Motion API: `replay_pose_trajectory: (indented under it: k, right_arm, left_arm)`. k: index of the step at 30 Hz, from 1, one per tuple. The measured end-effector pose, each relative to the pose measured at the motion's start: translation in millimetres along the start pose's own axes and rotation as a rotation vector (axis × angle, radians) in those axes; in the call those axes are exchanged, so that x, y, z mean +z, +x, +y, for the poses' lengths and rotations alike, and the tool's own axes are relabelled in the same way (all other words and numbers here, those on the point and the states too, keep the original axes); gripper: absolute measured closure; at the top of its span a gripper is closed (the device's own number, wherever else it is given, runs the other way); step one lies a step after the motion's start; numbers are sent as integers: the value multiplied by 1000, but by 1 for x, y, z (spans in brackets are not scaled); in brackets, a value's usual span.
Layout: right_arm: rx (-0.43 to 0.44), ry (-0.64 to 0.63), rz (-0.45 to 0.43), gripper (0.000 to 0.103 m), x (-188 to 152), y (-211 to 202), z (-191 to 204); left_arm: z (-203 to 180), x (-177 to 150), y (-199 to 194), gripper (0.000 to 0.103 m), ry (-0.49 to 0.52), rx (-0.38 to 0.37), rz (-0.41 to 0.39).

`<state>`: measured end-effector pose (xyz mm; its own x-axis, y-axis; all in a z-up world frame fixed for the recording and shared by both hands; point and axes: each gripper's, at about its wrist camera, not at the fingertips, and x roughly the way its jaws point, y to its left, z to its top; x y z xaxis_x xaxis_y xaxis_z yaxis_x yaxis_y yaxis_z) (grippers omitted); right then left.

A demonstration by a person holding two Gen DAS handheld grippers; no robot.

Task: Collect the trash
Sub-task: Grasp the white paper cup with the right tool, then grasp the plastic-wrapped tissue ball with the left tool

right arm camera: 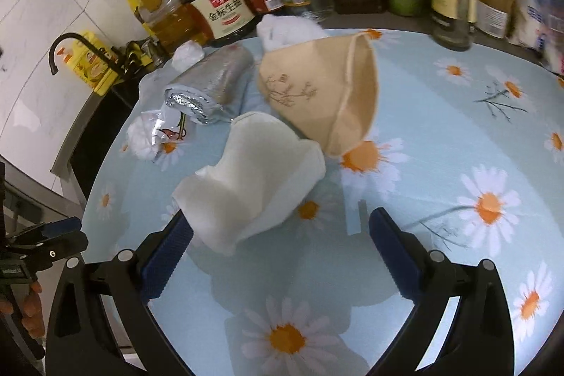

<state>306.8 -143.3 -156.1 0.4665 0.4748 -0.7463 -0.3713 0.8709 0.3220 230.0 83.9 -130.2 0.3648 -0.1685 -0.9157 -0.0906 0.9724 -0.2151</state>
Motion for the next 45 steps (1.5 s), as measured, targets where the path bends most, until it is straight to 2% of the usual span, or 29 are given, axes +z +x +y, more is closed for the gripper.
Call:
replay_pose_trajectory:
  k: [7, 10, 13, 16, 20, 22, 24, 25, 28, 38, 45]
  right_arm:
    - [10, 62, 4, 4, -7, -7, 8]
    - [-14, 102, -9, 4, -6, -4, 16]
    - [-93, 178, -16, 4, -3, 3, 25]
    - [-189, 184, -55, 4, -1, 10, 36]
    - [-232, 204, -88, 4, 6, 17, 45]
    - [-262, 191, -90, 7, 10, 21, 50]
    - [-295, 180, -80, 24, 11, 25, 52]
    - [-308, 178, -70, 28, 13, 28, 52]
    - [-332, 162, -59, 30, 14, 30, 53]
    - [-278, 126, -50, 31, 10, 7, 52]
    - [-184, 118, -44, 31, -2, -21, 46]
  left_arm:
    - [-5, -2, -1, 20, 24, -23, -7]
    - [-5, -3, -3, 20, 35, -26, -9]
    - [-3, -4, -3, 20, 35, -27, -7]
    - [2, -4, -4, 20, 26, -33, -7]
    - [8, -4, -6, 20, 21, -36, -7]
    - [13, -3, -5, 20, 21, -33, -5]
    - [17, -1, -3, 20, 16, -33, 0]
    - [20, 1, -2, 20, 13, -35, 3]
    - [24, 7, 3, 20, 16, -34, 3]
    - [20, 43, 27, 20, 73, -20, 8]
    - [9, 73, 44, 20, 161, 17, 6]
